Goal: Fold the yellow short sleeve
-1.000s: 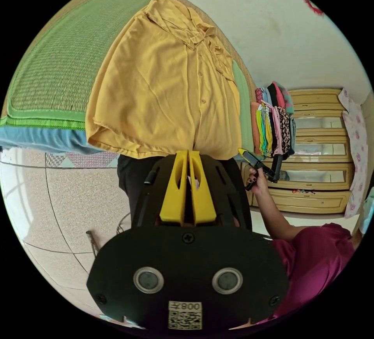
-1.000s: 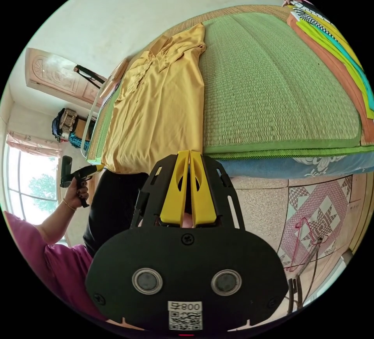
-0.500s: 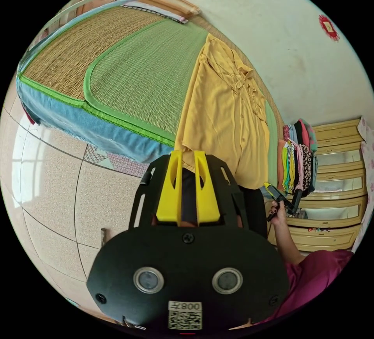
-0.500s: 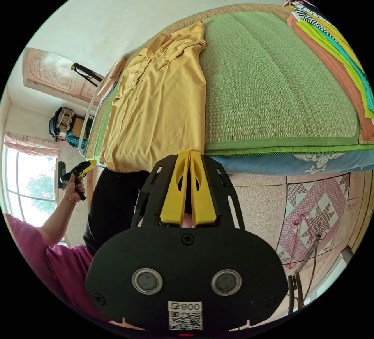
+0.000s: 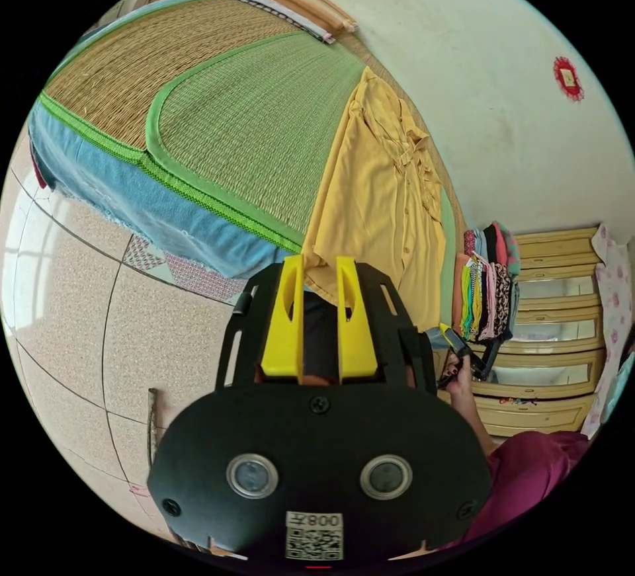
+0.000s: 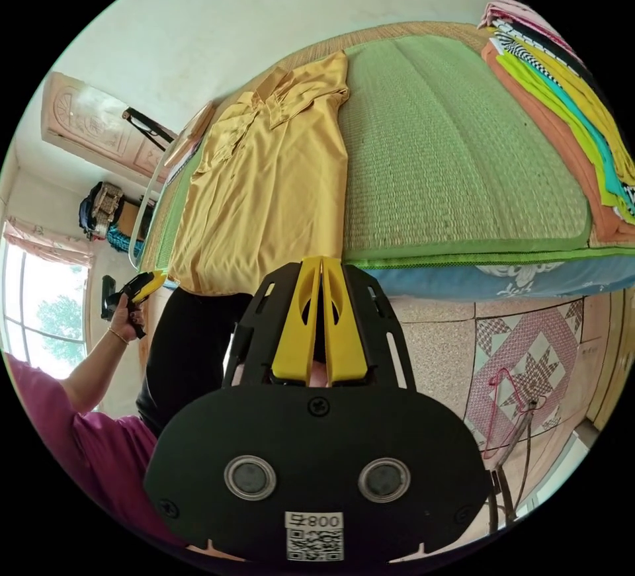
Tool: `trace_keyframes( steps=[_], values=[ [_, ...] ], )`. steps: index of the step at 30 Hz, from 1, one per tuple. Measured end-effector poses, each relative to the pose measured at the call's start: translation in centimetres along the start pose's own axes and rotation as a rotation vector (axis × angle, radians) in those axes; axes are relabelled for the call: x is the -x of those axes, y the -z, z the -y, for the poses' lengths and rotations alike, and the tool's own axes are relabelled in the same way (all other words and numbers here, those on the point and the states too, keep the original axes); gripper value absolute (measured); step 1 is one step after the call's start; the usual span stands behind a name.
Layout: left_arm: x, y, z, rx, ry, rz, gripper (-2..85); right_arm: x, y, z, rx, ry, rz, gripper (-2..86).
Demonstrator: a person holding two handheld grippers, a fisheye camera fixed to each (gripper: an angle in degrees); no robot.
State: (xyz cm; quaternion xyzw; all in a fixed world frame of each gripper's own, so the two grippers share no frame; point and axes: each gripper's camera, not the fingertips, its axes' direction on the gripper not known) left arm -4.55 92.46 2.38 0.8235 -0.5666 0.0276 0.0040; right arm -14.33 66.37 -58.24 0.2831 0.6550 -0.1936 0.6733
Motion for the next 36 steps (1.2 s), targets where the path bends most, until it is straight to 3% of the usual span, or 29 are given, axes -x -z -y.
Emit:
trace_keyframes(
  steps=[7, 16, 36],
  values=[
    [0.5, -1.0, 1.3, 0.061, -0.035, 0.039, 9.1, -1.2, -0.5, 1.1, 0.016, -0.004, -0.045, 6.8],
    [1.7, -0.5, 2.4, 0.103, -0.059, 0.093, 4.7, -1.6, -2.0, 1.9, 0.039, -0.002, -0.065, 5.7],
    [6.6, 1.9, 2.8, 0.115, -0.029, -0.074, 0.9, -6.5, -4.1, 1.5, 0.070, -0.046, 0.052, 0.6]
  ],
)
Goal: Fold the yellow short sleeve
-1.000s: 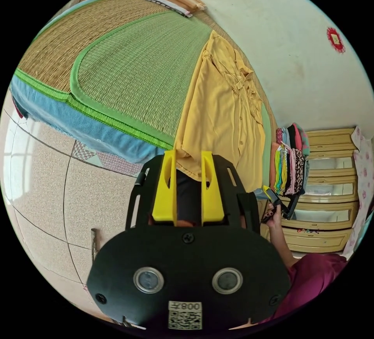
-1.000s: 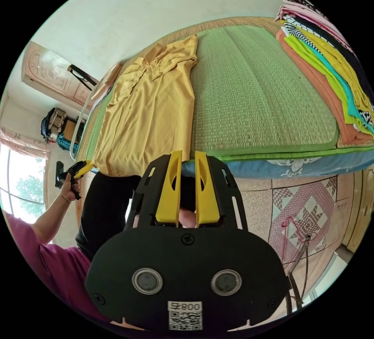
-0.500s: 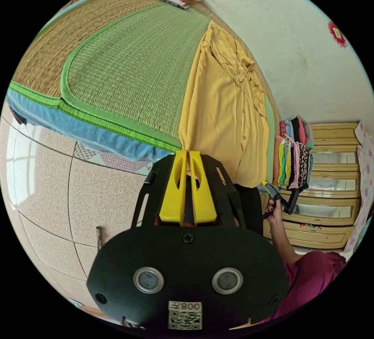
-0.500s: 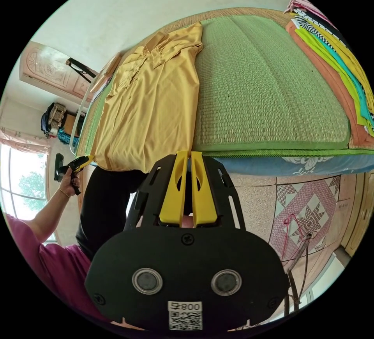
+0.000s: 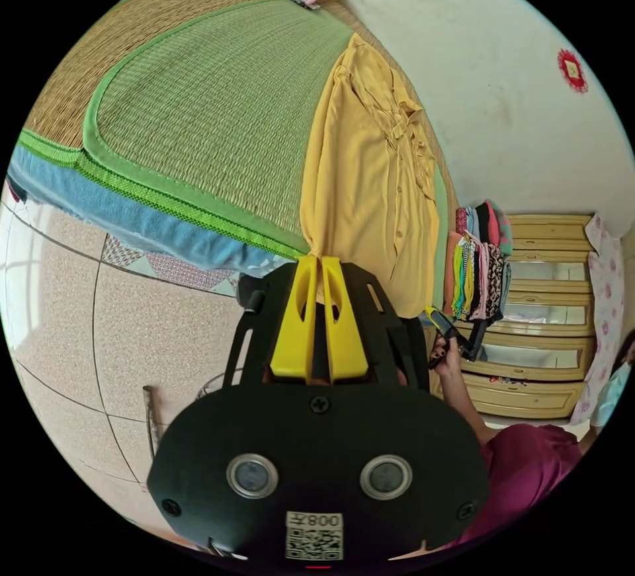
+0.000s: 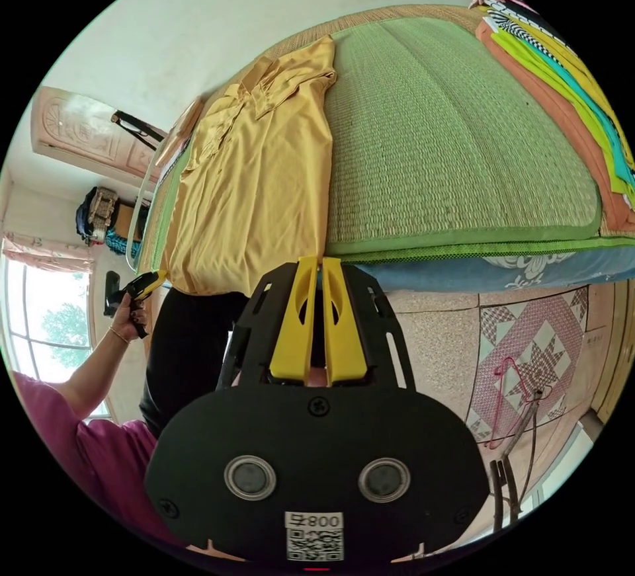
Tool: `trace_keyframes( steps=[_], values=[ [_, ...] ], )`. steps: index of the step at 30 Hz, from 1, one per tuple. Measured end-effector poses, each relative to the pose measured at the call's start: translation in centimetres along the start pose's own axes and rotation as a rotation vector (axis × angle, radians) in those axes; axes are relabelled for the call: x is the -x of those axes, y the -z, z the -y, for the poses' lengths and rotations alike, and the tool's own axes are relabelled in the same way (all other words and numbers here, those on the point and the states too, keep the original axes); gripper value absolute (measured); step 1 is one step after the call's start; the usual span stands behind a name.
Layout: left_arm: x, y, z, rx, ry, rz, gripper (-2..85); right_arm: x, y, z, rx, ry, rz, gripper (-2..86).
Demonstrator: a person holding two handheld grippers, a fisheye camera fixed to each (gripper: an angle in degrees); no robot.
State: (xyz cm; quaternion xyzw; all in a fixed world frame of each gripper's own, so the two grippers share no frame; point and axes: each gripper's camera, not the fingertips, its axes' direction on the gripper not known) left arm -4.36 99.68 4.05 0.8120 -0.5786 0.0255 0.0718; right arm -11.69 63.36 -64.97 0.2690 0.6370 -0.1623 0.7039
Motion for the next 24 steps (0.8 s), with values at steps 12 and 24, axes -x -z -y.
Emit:
trace_keyframes(
  steps=[12, 24],
  values=[
    [-0.4, 6.9, -3.3, -0.075, -0.124, -0.194, 0.6, -0.4, 8.0, -3.7, -0.111, 0.119, 0.310, 0.2],
    [-0.6, 14.8, -9.7, -0.139, -0.285, -0.384, 0.6, 1.3, 15.9, -11.8, -0.188, 0.242, 0.446, 0.3]
  ],
)
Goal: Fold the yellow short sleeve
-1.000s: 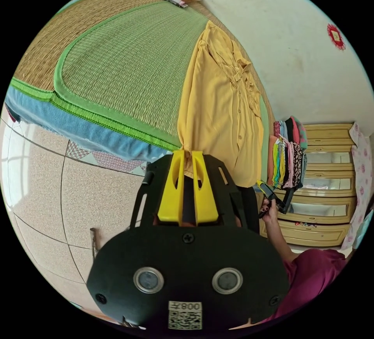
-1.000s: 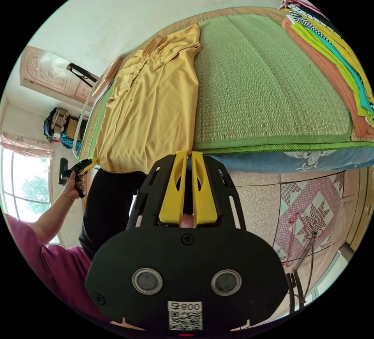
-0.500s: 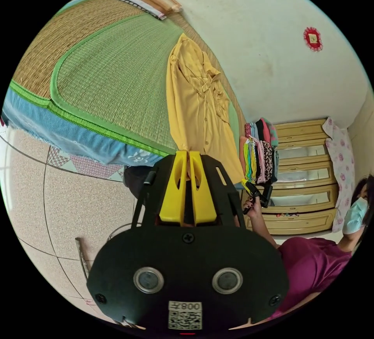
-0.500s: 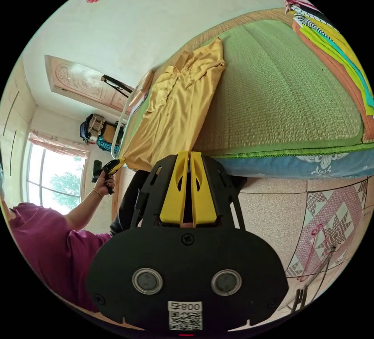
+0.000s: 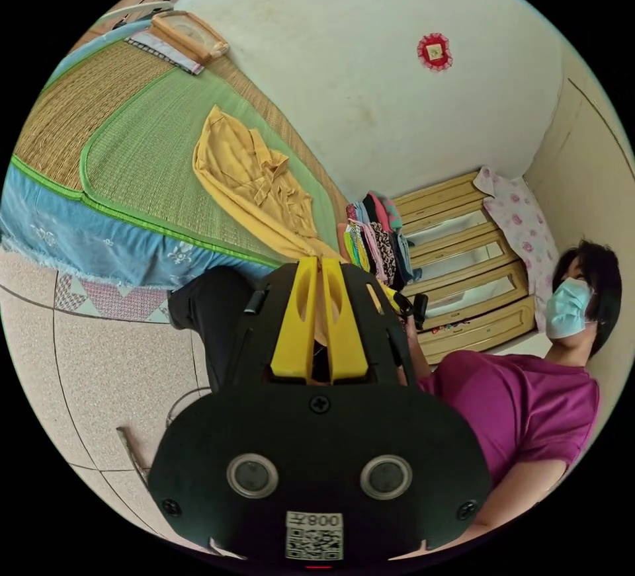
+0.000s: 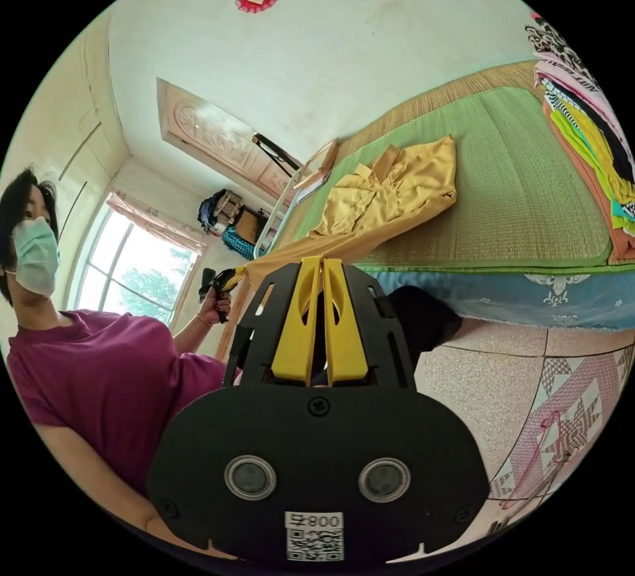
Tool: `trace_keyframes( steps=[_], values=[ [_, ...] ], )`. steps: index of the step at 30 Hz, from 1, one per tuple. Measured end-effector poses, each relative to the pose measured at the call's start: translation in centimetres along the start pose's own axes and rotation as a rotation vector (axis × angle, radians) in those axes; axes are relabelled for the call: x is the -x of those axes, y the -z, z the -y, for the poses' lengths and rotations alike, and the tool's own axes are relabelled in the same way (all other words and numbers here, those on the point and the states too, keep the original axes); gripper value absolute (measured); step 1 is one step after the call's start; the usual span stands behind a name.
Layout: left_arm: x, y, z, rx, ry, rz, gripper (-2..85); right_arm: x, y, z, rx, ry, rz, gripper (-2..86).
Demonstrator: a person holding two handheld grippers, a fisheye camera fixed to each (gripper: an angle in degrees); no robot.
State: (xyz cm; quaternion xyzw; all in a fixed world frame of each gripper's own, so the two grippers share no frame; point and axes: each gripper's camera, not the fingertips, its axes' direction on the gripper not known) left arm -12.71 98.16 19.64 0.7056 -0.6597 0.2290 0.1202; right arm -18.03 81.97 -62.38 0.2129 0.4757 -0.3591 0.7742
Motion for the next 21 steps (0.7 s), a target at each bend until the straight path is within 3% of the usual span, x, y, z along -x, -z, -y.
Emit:
trace_keyframes(
  steps=[12, 21],
  values=[
    [-1.3, 4.1, -3.5, -0.079, -0.099, -0.152, 0.6, 4.4, 5.4, -4.7, -0.062, 0.091, 0.005, 0.3],
    [1.0, 0.9, -1.2, -0.082, -0.073, -0.153, 0.6, 1.5, 2.2, -4.7, -0.076, 0.037, -0.003, 0.3]
  ],
)
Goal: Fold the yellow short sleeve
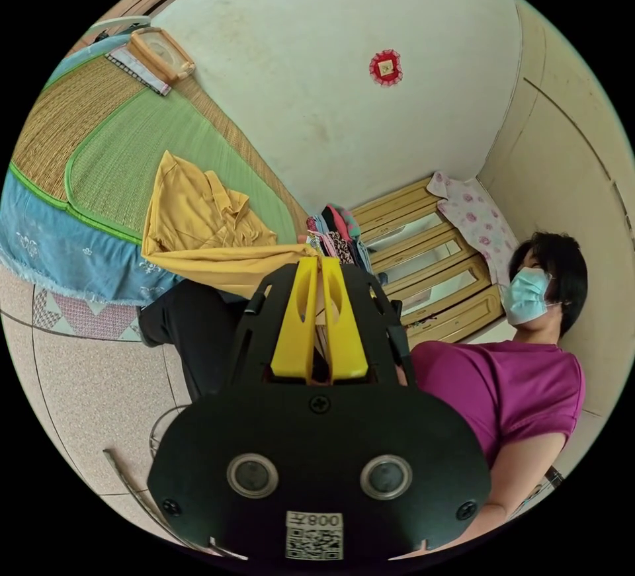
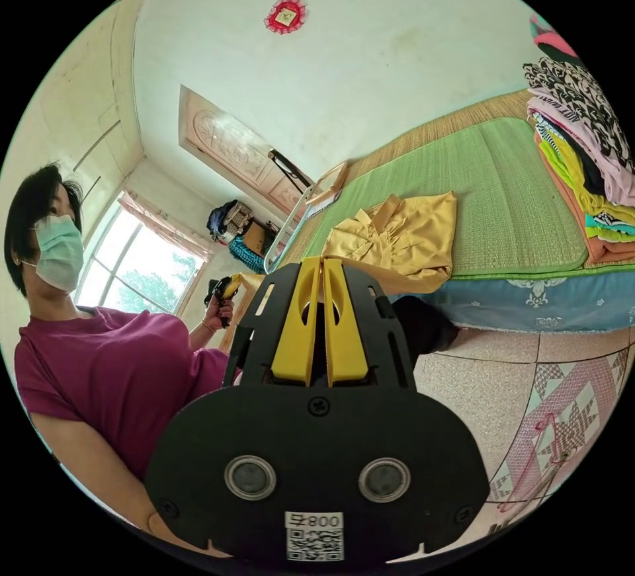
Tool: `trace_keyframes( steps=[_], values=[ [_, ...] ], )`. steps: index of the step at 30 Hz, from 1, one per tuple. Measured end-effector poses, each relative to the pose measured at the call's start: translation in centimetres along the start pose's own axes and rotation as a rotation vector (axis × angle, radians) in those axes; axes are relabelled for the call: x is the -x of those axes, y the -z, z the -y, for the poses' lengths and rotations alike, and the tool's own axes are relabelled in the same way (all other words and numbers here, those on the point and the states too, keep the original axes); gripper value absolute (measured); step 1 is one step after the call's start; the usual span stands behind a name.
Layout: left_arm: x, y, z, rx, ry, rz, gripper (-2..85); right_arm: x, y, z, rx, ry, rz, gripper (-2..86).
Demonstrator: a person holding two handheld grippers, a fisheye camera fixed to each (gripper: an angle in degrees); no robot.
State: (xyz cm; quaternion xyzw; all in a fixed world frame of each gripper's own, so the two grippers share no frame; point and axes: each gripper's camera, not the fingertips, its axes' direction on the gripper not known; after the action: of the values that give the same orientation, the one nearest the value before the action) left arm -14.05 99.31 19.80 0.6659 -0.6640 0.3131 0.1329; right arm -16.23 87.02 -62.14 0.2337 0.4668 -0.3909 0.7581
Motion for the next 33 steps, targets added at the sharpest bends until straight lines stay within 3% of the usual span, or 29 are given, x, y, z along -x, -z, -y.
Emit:
trace_keyframes(
  steps=[20, 33],
  values=[
    [13.7, -17.1, 18.5, 0.026, 0.052, 0.112, 0.7, -14.8, -18.4, 17.8, 0.062, -0.092, -0.054, 0.3],
    [25.6, -28.4, 23.7, 0.068, 0.209, 0.224, 0.9, -26.1, -33.4, 23.9, 0.201, -0.234, -0.101, 0.3]
  ],
)
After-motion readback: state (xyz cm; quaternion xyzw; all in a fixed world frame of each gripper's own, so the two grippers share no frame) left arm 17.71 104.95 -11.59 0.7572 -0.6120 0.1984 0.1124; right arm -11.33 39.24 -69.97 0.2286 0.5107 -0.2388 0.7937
